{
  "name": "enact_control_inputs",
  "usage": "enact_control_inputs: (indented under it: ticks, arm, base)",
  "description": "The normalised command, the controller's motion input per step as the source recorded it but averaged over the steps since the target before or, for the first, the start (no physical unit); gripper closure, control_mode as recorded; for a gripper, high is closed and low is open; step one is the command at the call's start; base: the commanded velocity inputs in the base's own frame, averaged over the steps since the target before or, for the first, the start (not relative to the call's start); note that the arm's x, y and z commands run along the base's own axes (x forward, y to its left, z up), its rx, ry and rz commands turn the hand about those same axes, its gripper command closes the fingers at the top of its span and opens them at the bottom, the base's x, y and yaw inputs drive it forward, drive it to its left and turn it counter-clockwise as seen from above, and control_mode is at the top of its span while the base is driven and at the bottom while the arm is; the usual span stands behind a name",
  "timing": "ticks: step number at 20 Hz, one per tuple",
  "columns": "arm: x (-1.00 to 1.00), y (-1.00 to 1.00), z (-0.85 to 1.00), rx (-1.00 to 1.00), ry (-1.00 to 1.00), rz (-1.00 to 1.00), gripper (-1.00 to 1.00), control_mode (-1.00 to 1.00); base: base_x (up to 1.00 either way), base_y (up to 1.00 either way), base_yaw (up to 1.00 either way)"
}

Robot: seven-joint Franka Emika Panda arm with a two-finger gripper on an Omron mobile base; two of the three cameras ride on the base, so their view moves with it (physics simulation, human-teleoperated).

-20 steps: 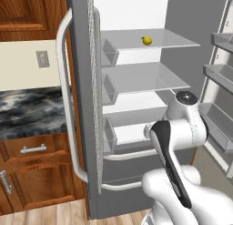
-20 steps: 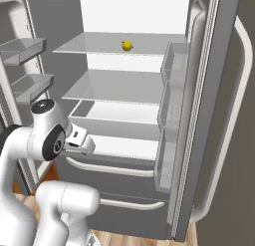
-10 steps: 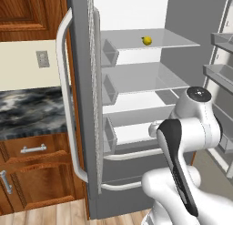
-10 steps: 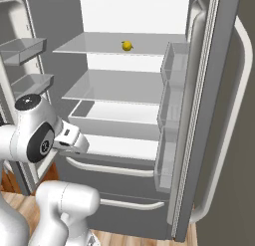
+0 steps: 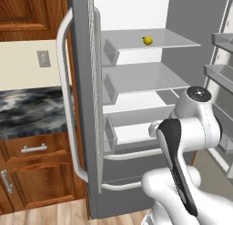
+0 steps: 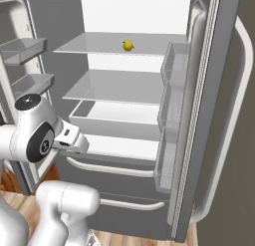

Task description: Retrieve a lemon from the fridge and place it on the cutting board with the fish.

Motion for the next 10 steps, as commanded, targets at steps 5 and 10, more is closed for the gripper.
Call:
enact_control_inputs:
  ticks: [5, 10]
  arm:
    - [0.00, 0.00, 0.00, 0.00, 0.00, 0.00, -1.00, 1.00]
    - [0.00, 0.00, 0.00, 0.00, 0.00, 0.00, -1.00, 1.00]
  base:
    - [0.14, -0.33, 0.07]
    - [0.23, -0.33, 0.00]
